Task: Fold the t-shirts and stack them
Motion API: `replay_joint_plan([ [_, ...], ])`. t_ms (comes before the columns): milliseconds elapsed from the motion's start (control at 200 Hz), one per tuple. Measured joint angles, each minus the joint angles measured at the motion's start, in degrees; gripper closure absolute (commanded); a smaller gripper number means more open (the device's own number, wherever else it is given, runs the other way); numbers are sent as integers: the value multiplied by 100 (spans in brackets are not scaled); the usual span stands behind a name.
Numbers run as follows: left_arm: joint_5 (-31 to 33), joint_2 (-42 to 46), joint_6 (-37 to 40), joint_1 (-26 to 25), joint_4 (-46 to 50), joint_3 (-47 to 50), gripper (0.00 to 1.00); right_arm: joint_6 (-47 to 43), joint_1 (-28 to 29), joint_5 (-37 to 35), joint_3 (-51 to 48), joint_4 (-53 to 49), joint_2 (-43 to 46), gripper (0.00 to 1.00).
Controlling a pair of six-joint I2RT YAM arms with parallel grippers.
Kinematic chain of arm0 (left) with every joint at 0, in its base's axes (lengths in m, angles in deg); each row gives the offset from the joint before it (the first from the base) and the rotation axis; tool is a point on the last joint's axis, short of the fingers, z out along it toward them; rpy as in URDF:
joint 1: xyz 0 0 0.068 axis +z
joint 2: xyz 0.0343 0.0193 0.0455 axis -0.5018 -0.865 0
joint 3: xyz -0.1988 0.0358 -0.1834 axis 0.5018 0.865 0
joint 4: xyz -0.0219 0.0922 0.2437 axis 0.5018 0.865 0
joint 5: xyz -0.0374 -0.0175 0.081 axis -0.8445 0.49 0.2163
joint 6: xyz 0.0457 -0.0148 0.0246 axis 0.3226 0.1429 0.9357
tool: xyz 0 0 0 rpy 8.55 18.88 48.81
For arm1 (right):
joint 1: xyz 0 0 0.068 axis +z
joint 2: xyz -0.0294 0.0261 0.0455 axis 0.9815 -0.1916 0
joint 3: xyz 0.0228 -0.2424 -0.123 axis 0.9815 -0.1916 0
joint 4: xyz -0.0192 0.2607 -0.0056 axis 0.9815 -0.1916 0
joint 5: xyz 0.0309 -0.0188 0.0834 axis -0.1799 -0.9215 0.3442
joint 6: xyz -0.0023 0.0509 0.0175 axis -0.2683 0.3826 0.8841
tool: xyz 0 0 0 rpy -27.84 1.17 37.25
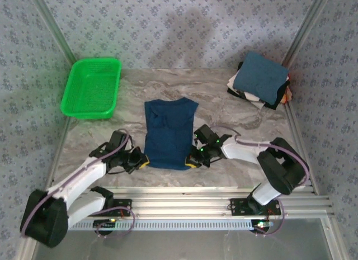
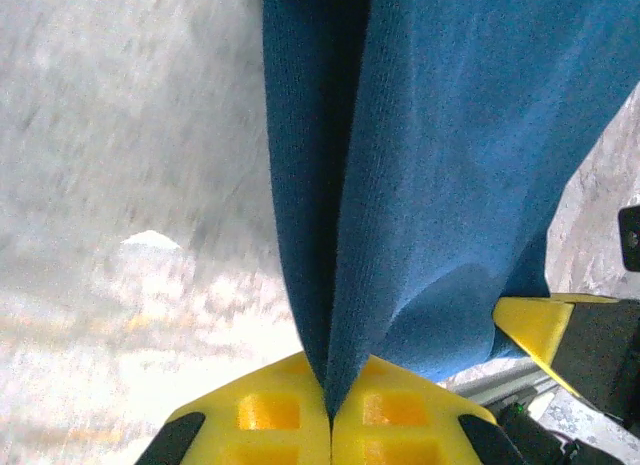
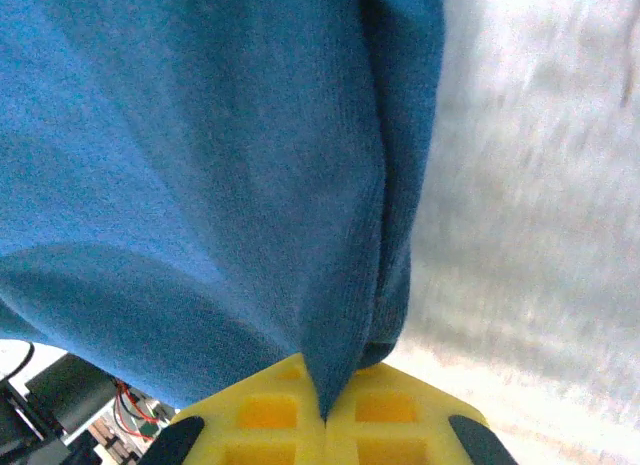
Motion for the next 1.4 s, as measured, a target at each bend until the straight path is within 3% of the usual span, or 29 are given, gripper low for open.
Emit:
replay_joint_plan([
  [185,149,796,-273,-63,651,33,100,326,396,-227,9,-192,343,100],
  [425,256,697,-293,-63,1196,-485,100,286,345,-391,686,-841,428,100],
  [590,249,149,-107,31,1274,-1139,100,92,28,-391,1248,-1198,463,100],
  [774,83,-396,168,485,1309,-1698,100,-262,-470,-243,1788,-1547,310,100],
  [1399,-592,-2660,1106,1421,1263,-3906,100,-1449,-1727,535,4413,-2402,-1668,100],
])
